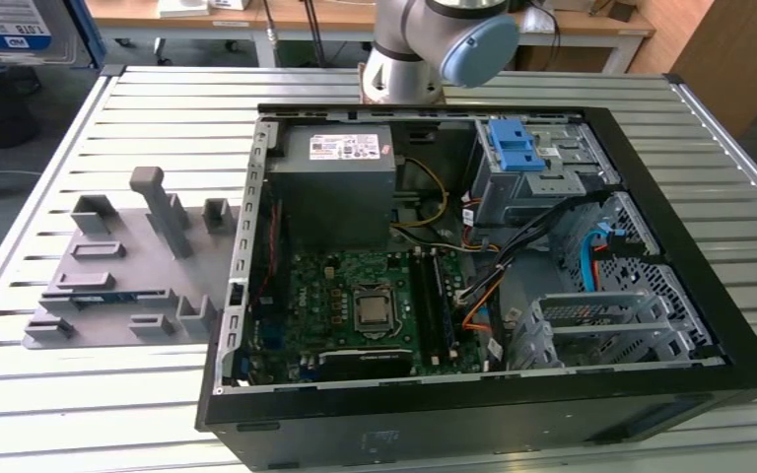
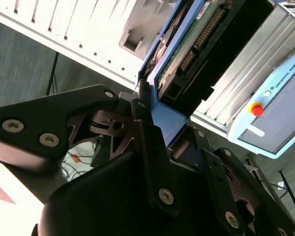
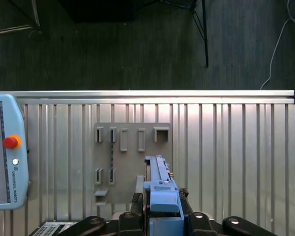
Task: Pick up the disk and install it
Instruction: 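Pick up the disk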
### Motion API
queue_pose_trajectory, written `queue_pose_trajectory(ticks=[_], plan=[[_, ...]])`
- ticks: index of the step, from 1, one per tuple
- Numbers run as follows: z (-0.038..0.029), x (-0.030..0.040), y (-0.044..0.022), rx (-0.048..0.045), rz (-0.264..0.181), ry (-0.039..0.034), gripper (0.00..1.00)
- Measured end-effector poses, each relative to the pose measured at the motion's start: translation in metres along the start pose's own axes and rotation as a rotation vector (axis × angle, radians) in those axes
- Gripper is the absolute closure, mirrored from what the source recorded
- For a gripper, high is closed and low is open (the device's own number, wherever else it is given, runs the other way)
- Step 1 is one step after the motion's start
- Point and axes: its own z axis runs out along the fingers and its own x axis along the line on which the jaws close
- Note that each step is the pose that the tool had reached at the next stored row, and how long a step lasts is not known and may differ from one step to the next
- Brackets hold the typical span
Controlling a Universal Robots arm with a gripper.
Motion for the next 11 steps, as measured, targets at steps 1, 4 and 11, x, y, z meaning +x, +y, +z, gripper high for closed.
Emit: queue_pose_trajectory(ticks=[1,4,11], plan=[[0.0002,0.0002,-0.0034,-0.0002,0.0,0.0001,0.63],[0.0012,0.0003,-0.0157,-0.0001,0.0,0.0001,0.63],[0.0053,0.0114,-0.0215,0.0031,0.0,-0.0003,0.63]])
